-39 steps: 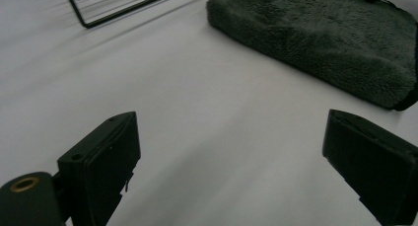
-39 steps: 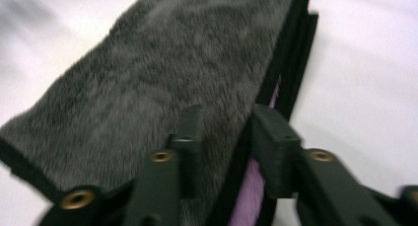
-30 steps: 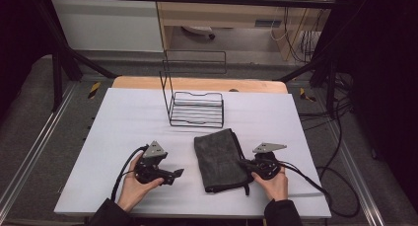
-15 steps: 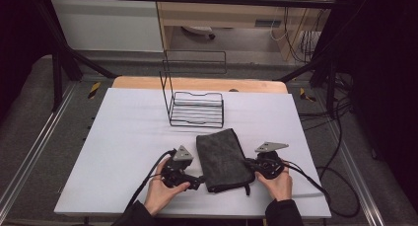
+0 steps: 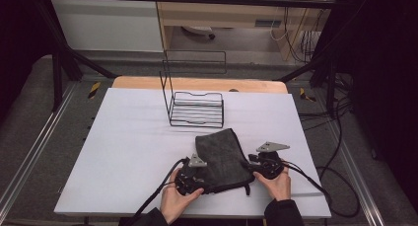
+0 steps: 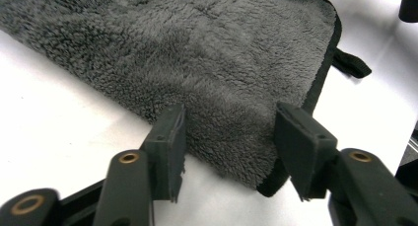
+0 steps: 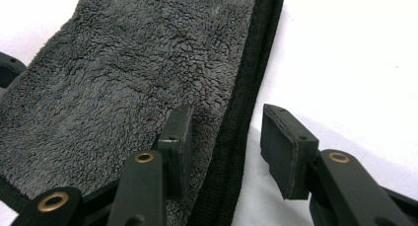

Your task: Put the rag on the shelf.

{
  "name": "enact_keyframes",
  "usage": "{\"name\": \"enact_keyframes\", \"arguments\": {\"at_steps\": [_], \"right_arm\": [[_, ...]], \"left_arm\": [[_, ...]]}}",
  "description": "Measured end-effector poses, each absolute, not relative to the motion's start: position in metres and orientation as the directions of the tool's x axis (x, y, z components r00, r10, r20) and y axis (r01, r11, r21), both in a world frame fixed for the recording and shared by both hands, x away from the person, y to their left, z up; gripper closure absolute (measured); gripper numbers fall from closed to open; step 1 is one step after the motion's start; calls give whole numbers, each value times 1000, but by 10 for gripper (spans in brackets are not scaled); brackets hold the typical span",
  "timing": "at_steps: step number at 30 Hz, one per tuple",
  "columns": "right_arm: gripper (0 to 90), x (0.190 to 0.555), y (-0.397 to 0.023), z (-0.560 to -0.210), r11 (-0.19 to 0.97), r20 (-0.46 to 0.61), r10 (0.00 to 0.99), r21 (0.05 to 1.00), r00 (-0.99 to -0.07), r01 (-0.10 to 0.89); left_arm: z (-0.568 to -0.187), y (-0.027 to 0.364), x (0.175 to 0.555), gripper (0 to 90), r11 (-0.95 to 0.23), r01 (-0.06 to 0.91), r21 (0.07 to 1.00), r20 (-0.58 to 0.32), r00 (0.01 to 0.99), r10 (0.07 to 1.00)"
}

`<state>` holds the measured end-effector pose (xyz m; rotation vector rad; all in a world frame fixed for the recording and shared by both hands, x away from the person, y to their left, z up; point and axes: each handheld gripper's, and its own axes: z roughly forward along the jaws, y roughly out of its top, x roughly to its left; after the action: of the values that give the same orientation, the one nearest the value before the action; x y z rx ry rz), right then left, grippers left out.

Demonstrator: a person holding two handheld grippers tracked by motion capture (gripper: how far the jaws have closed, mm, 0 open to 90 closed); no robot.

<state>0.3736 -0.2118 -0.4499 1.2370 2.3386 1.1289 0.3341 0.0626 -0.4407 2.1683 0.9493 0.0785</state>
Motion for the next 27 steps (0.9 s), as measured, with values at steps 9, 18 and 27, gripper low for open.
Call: {"name": "enact_keyframes", "arguments": {"at_steps": [9,18,27], "right_arm": [[623,375,-211,-454,315,168,780,727,-603,610],[728,375,-212,-455,268,241,772,716,-589,645],[775,372,-204,-449,285,221,777,711,-589,643]], "left_arm": [[-446,58,326,604,-419,613,669,-214,699,682],[-446,61,331,839,-416,618,667,-232,703,672],[-440,76,334,868,-454,588,669,-210,736,643]]}}
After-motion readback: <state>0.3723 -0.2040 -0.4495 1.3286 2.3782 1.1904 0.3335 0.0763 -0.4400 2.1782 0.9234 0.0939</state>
